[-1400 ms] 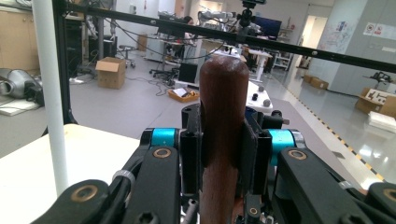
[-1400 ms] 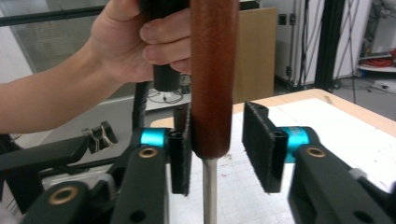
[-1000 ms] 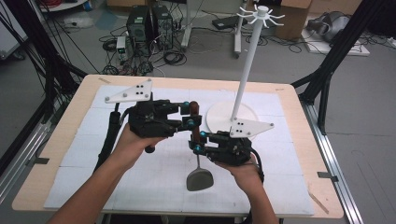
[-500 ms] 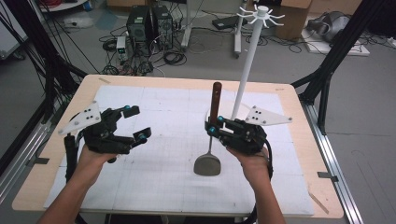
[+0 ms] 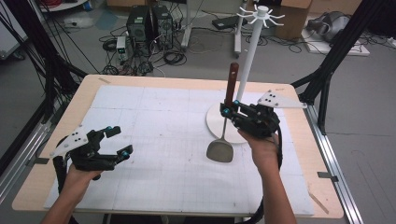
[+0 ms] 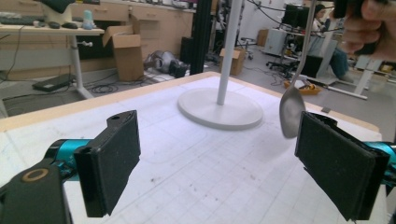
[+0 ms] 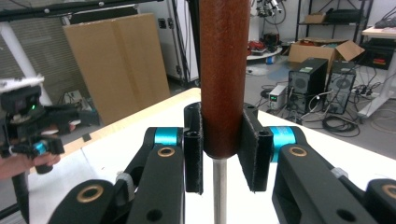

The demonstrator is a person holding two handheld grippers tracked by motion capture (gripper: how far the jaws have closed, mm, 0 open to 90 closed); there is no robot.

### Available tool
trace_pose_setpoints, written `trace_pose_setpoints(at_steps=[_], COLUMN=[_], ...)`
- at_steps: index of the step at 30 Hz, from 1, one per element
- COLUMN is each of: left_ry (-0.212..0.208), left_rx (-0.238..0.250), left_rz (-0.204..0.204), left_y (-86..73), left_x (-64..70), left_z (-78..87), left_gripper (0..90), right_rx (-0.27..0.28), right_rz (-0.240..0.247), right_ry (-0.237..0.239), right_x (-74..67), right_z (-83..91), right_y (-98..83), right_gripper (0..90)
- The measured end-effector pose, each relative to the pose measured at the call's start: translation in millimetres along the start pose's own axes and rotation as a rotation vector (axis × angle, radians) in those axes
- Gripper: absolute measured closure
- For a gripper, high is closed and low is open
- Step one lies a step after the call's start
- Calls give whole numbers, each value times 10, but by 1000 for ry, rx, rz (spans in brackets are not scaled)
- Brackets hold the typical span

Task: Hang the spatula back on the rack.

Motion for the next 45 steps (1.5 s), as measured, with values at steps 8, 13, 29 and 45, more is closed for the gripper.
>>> trace_pose_setpoints(at_steps=[8, 13, 29, 45], left_ry=[23, 23, 21, 15], left_rx=[-11, -11, -24, -34], left_rz=[-3, 2, 15, 21], left_y=[-73, -87, -140, -168], left_x=[-62, -64, -64, -80], left_z=[62, 80, 49, 38], left_gripper=[151, 155, 155, 155], right_rx=[12, 18, 22, -26], right_rz=[4, 11, 11, -24], right_ry=[-50, -68, -18, -36], right_x=[243, 321, 603, 878], right_z=[3, 3, 144, 44], right_y=[310, 445, 681, 723], right_gripper=[738, 737, 737, 737])
Point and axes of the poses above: each handheld gripper's, and its own axes: z roughly backward along the jaws, y roughly out of its top, x roughly to its right, the point moved 6 cm from there along -z, roughly forward along the jaws, and after that the axes turned 6 degrees about x, right-handed, at the moved point
